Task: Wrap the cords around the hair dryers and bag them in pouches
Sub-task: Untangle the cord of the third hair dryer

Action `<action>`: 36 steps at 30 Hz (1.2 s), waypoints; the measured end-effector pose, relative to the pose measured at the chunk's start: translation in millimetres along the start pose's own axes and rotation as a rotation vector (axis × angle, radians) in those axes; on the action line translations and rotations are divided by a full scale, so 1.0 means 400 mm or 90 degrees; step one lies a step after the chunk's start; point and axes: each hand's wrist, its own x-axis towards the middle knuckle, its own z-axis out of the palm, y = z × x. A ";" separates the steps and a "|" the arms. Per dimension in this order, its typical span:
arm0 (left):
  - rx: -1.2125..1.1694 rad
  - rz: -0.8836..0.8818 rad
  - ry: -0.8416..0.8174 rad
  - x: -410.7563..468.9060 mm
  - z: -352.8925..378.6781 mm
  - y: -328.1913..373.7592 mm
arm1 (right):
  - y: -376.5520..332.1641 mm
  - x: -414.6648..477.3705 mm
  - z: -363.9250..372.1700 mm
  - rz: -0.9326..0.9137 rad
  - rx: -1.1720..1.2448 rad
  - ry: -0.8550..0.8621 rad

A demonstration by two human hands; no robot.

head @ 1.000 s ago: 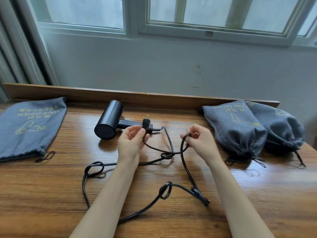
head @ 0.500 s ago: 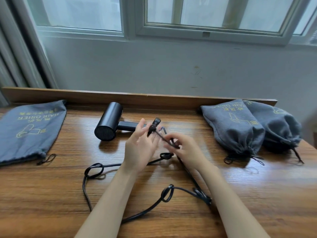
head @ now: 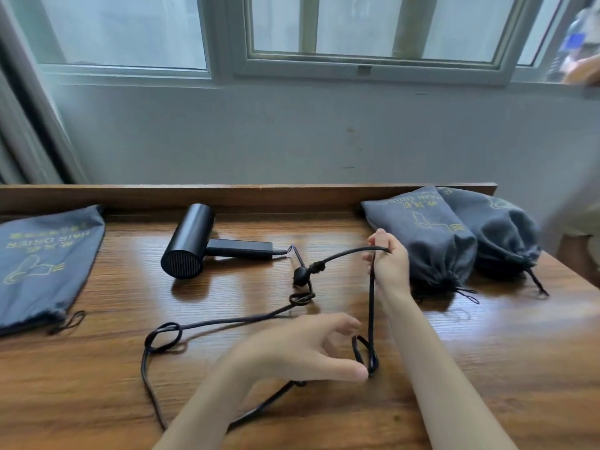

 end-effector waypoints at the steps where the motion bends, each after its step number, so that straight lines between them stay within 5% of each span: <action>1: 0.042 -0.010 0.023 0.015 0.015 0.008 | 0.000 0.001 0.002 0.006 0.003 0.010; 6: -0.090 -0.009 0.162 0.065 0.026 -0.003 | 0.012 0.023 -0.012 0.015 -0.032 0.025; 9: -0.205 0.004 0.411 0.049 -0.011 -0.040 | 0.015 0.036 -0.034 -0.025 -0.173 0.015; 13: -0.266 0.160 0.673 0.016 -0.048 -0.047 | 0.020 0.023 -0.034 -0.112 -0.384 -0.051; 17: -0.213 0.160 0.726 0.041 -0.049 -0.080 | 0.040 0.015 -0.011 -0.147 -0.467 -0.215; 23: -0.069 0.165 0.731 0.059 -0.030 -0.123 | 0.028 -0.033 0.033 -0.475 -0.538 -0.256; 27: 0.011 0.193 0.759 0.052 -0.026 -0.127 | 0.016 -0.033 0.039 -0.320 -0.483 -0.364; 32: -0.017 0.091 0.949 0.061 -0.035 -0.148 | 0.009 -0.027 0.017 -0.386 -0.474 -0.279; 36: -0.053 0.047 0.974 0.060 -0.044 -0.164 | -0.013 -0.051 0.030 -0.381 -0.419 -0.349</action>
